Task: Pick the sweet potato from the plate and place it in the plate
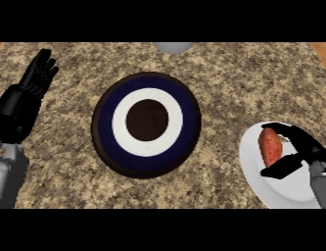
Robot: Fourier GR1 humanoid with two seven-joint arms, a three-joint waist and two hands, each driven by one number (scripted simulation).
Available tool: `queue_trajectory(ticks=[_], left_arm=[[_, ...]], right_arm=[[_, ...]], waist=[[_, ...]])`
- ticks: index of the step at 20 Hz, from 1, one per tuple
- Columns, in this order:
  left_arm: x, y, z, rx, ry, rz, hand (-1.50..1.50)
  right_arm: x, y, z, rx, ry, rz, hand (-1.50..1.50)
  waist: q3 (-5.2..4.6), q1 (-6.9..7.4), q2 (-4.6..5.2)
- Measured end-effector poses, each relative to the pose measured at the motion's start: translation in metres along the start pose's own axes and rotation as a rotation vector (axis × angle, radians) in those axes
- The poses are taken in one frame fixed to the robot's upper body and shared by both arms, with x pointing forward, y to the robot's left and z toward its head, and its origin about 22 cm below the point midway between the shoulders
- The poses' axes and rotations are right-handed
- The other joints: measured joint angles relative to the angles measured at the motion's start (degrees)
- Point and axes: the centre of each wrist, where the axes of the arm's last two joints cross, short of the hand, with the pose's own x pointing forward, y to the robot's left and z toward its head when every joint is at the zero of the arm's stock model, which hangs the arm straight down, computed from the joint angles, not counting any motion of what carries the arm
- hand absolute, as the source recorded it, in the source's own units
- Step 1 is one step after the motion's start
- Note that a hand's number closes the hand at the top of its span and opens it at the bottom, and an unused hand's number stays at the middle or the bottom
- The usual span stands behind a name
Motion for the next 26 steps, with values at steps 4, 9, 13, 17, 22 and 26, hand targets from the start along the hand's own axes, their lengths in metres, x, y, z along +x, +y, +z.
queue_trajectory(ticks=[4, 9, 13, 17, 22, 26], left_arm=[[-0.003, 0.002, 0.001, -0.004, 0.002, -0.001, 0.00], [-0.004, 0.007, 0.006, -0.003, 0.000, -0.001, 0.00], [-0.006, 0.005, 0.007, -0.003, 0.001, 0.002, 0.00], [-0.008, 0.004, 0.007, 0.005, 0.006, 0.001, 0.00], [-0.006, 0.007, 0.011, 0.016, 0.008, -0.001, 0.00], [-0.006, 0.010, 0.012, 0.024, 0.013, -0.008, 0.00]], right_arm=[[-0.009, 0.000, -0.006, -0.137, -0.057, 0.032, 1.50], [-0.048, 0.003, -0.005, -0.291, -0.160, 0.204, 1.50], [-0.079, -0.002, -0.007, -0.426, -0.211, 0.294, 1.50], [-0.088, -0.013, -0.003, -0.526, -0.259, 0.332, 1.50], [-0.069, -0.022, 0.016, -0.572, -0.415, 0.272, 1.50], [-0.043, -0.024, 0.037, -0.589, -0.604, 0.192, 1.50]], waist=[[0.16, 0.23, 0.09], [-0.12, 0.72, -0.24], [-0.01, 0.73, -0.16], [0.32, 0.26, 0.11], [0.54, -0.33, 0.19], [0.57, -0.82, 0.06]])
